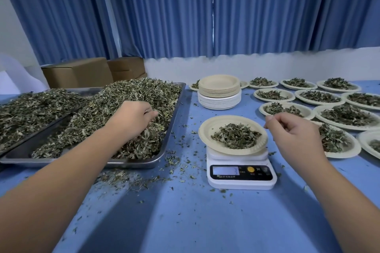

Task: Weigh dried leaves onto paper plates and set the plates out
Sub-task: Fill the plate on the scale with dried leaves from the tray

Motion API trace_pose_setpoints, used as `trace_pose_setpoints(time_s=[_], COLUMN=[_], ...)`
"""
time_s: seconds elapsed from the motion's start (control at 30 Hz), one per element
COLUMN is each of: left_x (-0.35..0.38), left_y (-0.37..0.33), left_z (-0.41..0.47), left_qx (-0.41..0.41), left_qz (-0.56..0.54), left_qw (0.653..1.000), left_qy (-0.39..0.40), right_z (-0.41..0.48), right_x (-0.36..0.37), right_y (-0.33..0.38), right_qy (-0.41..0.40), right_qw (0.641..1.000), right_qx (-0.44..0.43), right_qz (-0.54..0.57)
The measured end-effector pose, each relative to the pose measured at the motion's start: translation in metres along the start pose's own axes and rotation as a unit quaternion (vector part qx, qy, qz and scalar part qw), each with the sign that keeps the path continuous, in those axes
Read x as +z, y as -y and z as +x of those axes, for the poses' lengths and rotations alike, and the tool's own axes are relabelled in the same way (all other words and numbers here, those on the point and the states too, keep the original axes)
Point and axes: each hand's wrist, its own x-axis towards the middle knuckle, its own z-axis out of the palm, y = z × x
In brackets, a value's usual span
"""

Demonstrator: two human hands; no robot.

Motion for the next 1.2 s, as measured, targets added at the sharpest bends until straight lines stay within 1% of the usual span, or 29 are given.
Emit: trace_pose_setpoints(time_s=[0.2, 0.3, 0.4, 0.5, 0.6, 0.63, 0.7, 0.8, 0.87, 0.93, 0.97, 1.0, 1.07, 1.1, 1.17, 1.2], left_x=[-0.007, -0.001, 0.014, 0.031, 0.041, 0.042, 0.039, 0.029, 0.021, 0.015, 0.014, 0.013, 0.016, 0.019, 0.027, 0.033], left_y=[-0.064, -0.101, -0.134, -0.155, -0.158, -0.156, -0.151, -0.141, -0.13, -0.114, -0.103, -0.091, -0.066, -0.054, -0.034, -0.026], left_z=[0.02, 0.029, 0.031, 0.024, 0.019, 0.019, 0.02, 0.019, 0.018, 0.015, 0.013, 0.01, 0.002, -0.003, -0.012, -0.015], left_qx=[0.044, 0.065, 0.075, 0.096, 0.14, 0.152, 0.158, 0.13, 0.111, 0.082, 0.071, 0.064, 0.053, 0.047, 0.025, 0.011], left_qz=[-0.099, -0.136, -0.188, -0.241, -0.187, -0.173, -0.196, -0.297, -0.35, -0.39, -0.389, -0.363, -0.253, -0.195, -0.079, -0.026], left_qw=[0.99, 0.984, 0.978, 0.965, 0.96, 0.957, 0.948, 0.926, 0.914, 0.906, 0.912, 0.927, 0.966, 0.98, 0.996, 1.0], left_qy=[-0.087, -0.092, -0.054, 0.037, 0.154, 0.178, 0.195, 0.191, 0.174, 0.14, 0.111, 0.074, 0.006, -0.015, -0.013, 0.01], right_z=[0.002, 0.001, 0.001, 0.003, 0.004, 0.004, 0.004, 0.003, 0.003, 0.002, 0.002, 0.002, 0.002, 0.002, 0.001, 0.001], right_x=[0.0, 0.001, 0.001, 0.0, 0.0, 0.001, 0.0, 0.0, 0.0, 0.0, 0.0, 0.0, 0.0, 0.0, 0.0, 0.0], right_y=[-0.002, -0.004, -0.006, -0.008, -0.007, -0.007, -0.006, -0.006, -0.007, -0.007, -0.007, -0.007, -0.007, -0.007, -0.007, -0.007], right_qy=[-0.002, -0.003, -0.003, -0.003, -0.002, 0.001, 0.006, 0.012, 0.01, 0.011, 0.012, 0.013, 0.014, 0.014, 0.015, 0.016], right_qw=[1.0, 1.0, 1.0, 1.0, 1.0, 1.0, 1.0, 1.0, 1.0, 1.0, 1.0, 1.0, 1.0, 1.0, 1.0, 1.0], right_qx=[-0.008, -0.006, -0.003, -0.005, -0.007, -0.007, -0.006, 0.002, 0.003, 0.001, 0.002, 0.004, 0.008, 0.01, 0.011, 0.01], right_qz=[0.001, 0.001, 0.009, 0.002, 0.006, 0.007, 0.003, 0.001, 0.004, 0.004, 0.004, 0.005, 0.007, 0.009, 0.008, 0.006])
